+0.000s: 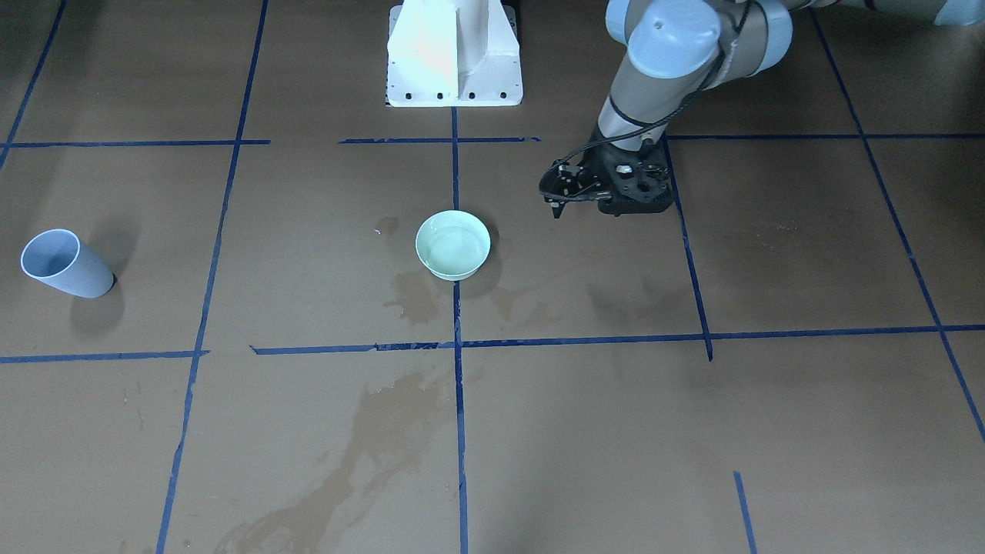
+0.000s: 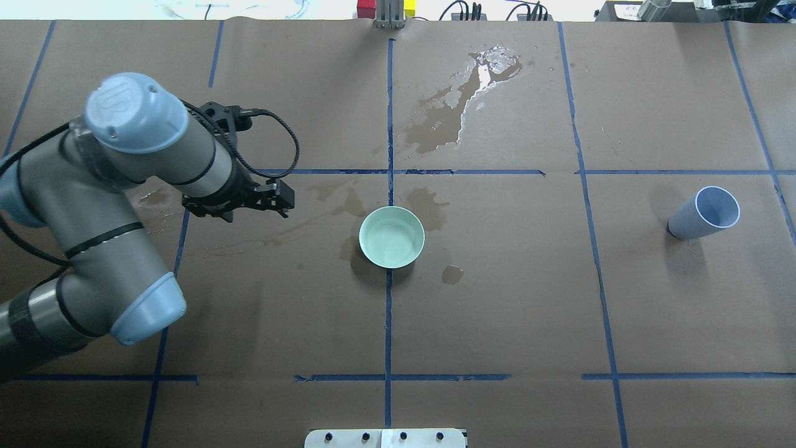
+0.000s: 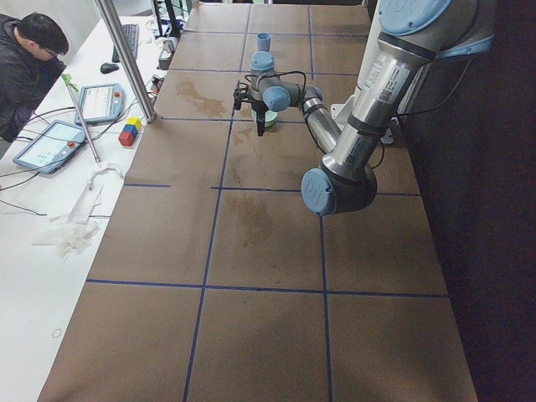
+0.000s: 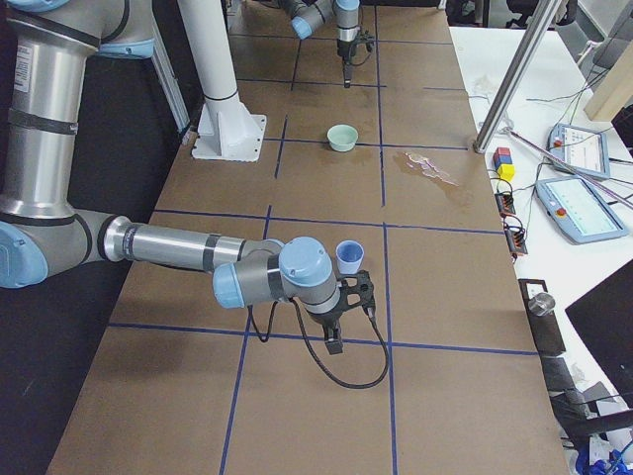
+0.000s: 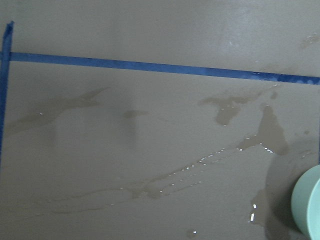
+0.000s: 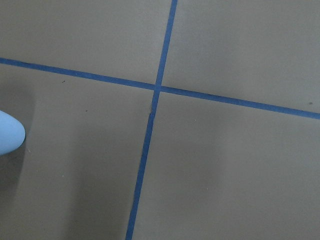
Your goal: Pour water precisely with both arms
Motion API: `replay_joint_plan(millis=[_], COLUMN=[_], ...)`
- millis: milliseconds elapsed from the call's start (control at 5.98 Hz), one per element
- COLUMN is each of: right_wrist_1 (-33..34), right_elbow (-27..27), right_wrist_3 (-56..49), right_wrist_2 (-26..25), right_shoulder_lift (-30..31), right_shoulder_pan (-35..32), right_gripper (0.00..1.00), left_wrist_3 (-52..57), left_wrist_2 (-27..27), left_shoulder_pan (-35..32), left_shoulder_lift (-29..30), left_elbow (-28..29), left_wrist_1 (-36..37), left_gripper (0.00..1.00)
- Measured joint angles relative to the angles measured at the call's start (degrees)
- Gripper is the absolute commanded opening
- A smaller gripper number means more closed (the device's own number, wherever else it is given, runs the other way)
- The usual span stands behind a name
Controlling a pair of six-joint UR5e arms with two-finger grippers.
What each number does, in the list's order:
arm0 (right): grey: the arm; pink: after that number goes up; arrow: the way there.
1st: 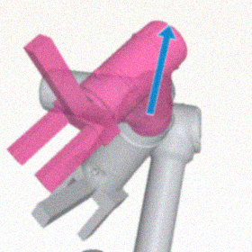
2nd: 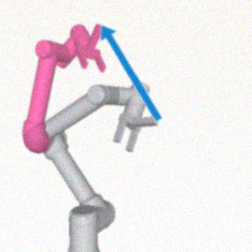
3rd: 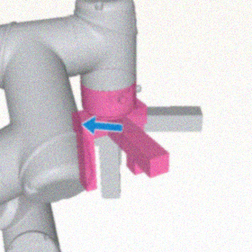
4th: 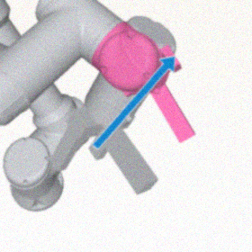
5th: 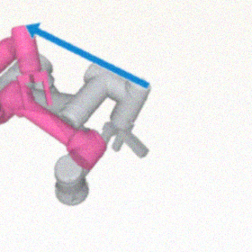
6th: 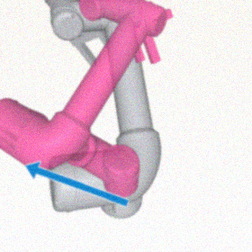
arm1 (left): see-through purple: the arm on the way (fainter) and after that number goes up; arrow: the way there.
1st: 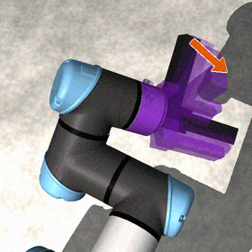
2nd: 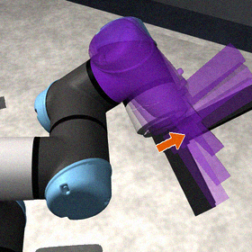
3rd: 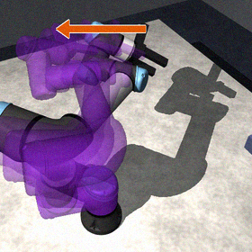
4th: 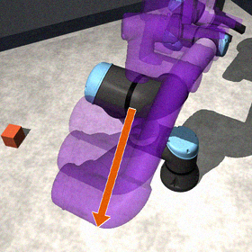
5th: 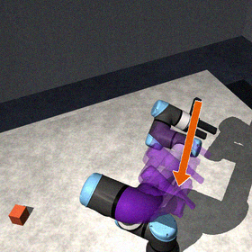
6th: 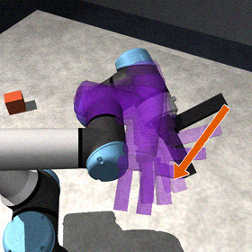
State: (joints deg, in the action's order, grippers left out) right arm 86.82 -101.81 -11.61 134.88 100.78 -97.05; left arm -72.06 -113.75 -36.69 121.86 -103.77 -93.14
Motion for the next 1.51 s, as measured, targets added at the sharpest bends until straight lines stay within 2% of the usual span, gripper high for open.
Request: replay_joint_plan(millis=[167,502,669,837,1004,1339,1506], right_wrist_1=[5.78,7.85,7.94,7.99,8.0,8.01,8.01], right_elbow=[-0.67,0.01,0.3,0.42,0.45,0.5,0.57], right_wrist_3=[-2.76,-3.59,-3.65,-3.67,-3.68,-3.72,-3.69], right_wrist_2=[-0.06,-0.11,-0.07,-0.06,-0.06,-0.05,-0.06], right_shoulder_lift=[-0.93,-1.19,-1.2,-1.18,-1.11,-0.98,-0.95], right_shoulder_pan=[-1.18,-1.54,-1.56,-1.56,-1.57,-1.57,-1.56], right_gripper=[1.0,1.0,1.0,1.0,1.0,1.0,1.0], left_wrist_3=[-4.64,-13.78,-15.7,-16.31,-16.34,-15.99,-15.88], left_wrist_2=[1.57,6.11,8.81,9.82,10.11,10.27,10.29], left_shoulder_pan=[1.88,6.3,8.04,8.93,9.55,9.93,9.96], left_shoulder_lift=[2.65,5.99,7.38,8.24,8.54,8.65,8.69], left_elbow=[4.17,12.46,14.95,16.51,17.34,18.01,17.99], left_wrist_1=[-5.07,-15.34,-16.59,-16.83,-16.81,-16.73,-16.7], left_gripper=[1.0,1.0,0.86,0.35,0.12,0.0,0.0])
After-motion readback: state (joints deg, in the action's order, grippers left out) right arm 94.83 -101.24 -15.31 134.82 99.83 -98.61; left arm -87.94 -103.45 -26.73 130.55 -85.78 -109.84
